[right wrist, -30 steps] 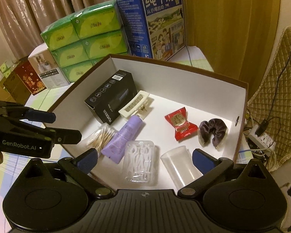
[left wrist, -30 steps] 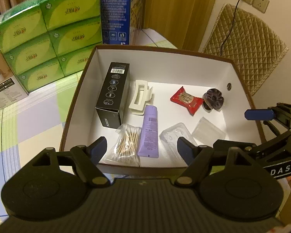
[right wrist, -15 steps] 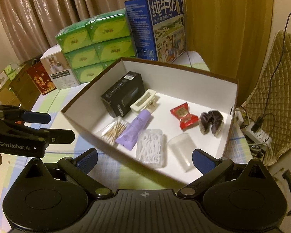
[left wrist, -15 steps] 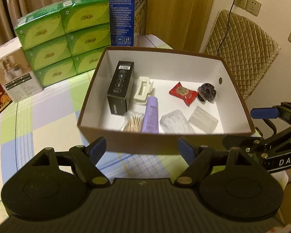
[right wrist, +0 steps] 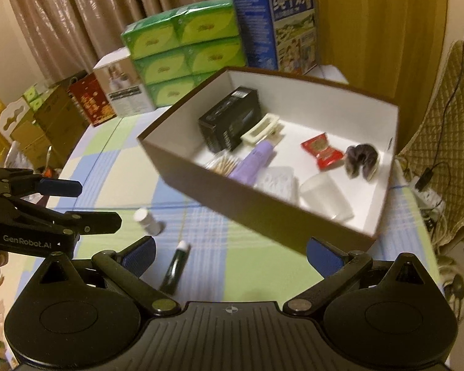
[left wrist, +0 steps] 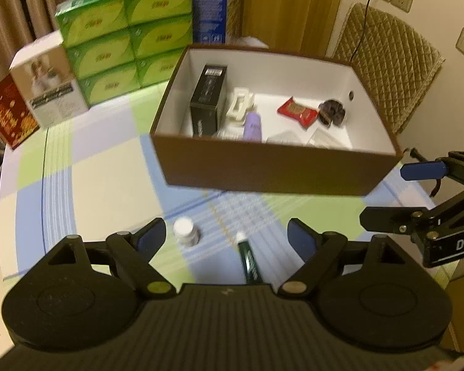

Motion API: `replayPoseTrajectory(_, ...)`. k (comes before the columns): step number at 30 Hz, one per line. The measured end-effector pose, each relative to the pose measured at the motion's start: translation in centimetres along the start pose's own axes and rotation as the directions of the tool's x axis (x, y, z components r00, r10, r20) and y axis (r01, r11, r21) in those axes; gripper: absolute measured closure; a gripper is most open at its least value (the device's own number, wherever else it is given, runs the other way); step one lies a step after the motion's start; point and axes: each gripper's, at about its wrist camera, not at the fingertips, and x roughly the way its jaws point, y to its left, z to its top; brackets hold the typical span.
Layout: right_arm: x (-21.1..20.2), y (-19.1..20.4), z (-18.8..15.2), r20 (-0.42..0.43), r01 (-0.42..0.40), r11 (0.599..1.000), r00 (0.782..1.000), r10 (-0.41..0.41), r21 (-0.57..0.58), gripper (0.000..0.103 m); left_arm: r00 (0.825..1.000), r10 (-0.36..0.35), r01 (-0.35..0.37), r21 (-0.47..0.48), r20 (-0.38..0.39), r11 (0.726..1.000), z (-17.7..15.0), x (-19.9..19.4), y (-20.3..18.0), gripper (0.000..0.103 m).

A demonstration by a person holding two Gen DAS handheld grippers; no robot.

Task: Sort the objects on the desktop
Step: 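Withdraw both tools from the box back toward the table items, then move the left tool to the white pill bottle while the right tool approaches the green lip gel tube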

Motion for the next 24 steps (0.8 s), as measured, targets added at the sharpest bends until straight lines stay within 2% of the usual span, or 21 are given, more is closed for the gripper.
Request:
replayPoseTrajectory(10,1.3,3.0,-2.7,-0.083,-0.038,0.999,0.996,0.036,-0.027,0.002,0.998,0.014,-0.015,-0.022,-0.054,1.000,-3.9,-0.4,1.3,0.020)
replayPoseTrajectory(24,4.5,5.6,-5.7,-0.161,-0.012,1.000,0.987,0.010,-0.013,0.002,0.992,0.036,-0.040,-0.031,-0.117,0.999,-6.8,0.9,3.2,0.020)
